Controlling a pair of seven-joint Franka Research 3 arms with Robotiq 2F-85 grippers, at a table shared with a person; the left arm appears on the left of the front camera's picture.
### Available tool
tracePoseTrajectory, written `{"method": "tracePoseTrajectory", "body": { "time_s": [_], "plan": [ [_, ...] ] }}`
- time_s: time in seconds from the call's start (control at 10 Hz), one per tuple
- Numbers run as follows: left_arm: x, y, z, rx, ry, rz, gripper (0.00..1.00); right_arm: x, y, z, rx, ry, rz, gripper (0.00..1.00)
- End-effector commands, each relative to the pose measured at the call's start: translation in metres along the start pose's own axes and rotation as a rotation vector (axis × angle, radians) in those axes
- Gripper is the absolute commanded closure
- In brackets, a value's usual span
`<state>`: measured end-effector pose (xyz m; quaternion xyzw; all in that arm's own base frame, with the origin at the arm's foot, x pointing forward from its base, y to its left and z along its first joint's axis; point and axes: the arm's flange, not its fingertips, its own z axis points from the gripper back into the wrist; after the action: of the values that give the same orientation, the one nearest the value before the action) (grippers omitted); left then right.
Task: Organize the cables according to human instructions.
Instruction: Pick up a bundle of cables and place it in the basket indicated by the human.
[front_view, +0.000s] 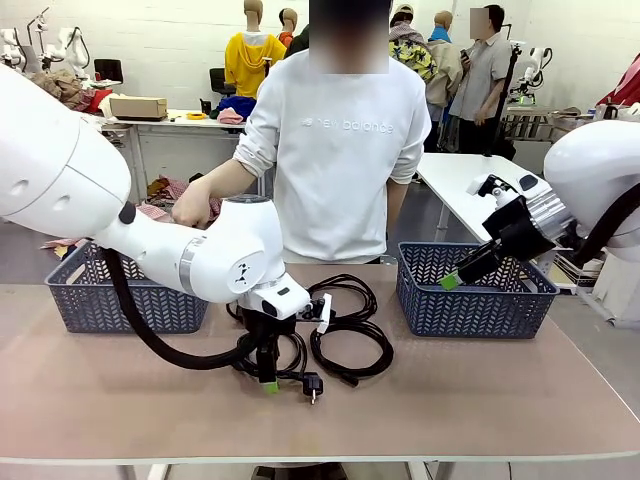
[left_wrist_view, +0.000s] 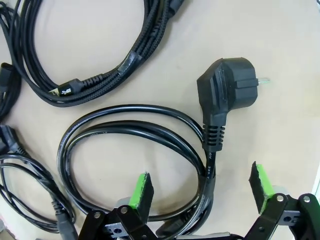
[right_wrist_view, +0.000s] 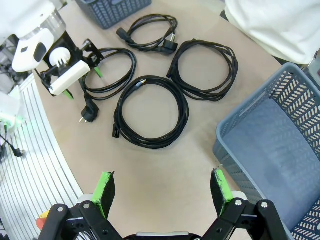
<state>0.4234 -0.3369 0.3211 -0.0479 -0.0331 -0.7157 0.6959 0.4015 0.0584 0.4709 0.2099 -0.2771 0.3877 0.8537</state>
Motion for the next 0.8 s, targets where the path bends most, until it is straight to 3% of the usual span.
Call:
{"method": "tracePoseTrajectory", "body": {
  "time_s": [0.0, 0.1, 0.2, 0.3, 0.4, 0.5, 0.6, 0.7],
  "plan": [
    [-0.0018, 0.0030, -0.0033, 0.011, 0.035, 0.009, 0.03, 0.0010, -0.0029, -0.0012, 0.013, -0.021, 0.012, 0.00],
    [-0.0019, 0.0033, -0.0033, 0.006, 0.037, 0.017, 0.19, 0.0010, -0.0029, -0.0012, 0.013, -0.021, 0.012, 0.00],
    [-0.0014, 0.0038, -0.0025, 0.005, 0.030, 0.020, 0.22, 0.0010, -0.0029, -0.0012, 0.013, -0.021, 0.012, 0.00],
    [-0.0017, 0.0040, -0.0022, 0.003, 0.024, 0.023, 0.39, 0.0010, -0.0029, -0.0012, 0.013, -0.021, 0.012, 0.00],
    [-0.0011, 0.0040, -0.0010, 0.001, 0.024, 0.022, 0.41, 0.0010, -0.0029, -0.0012, 0.013, -0.021, 0.012, 0.00],
    [-0.0006, 0.0034, 0.0000, 0.000, 0.024, 0.021, 0.58, 0.0010, -0.0029, -0.0012, 0.013, -0.021, 0.012, 0.00],
    [-0.0003, 0.0028, 0.0015, 0.000, 0.022, 0.020, 0.60, 0.0010, -0.0029, -0.0012, 0.013, -0.021, 0.012, 0.00],
    [-0.0006, 0.0025, 0.0025, -0.001, 0.025, 0.020, 0.77, 0.0010, -0.0029, -0.0012, 0.013, -0.021, 0.012, 0.00]
  ]
}}
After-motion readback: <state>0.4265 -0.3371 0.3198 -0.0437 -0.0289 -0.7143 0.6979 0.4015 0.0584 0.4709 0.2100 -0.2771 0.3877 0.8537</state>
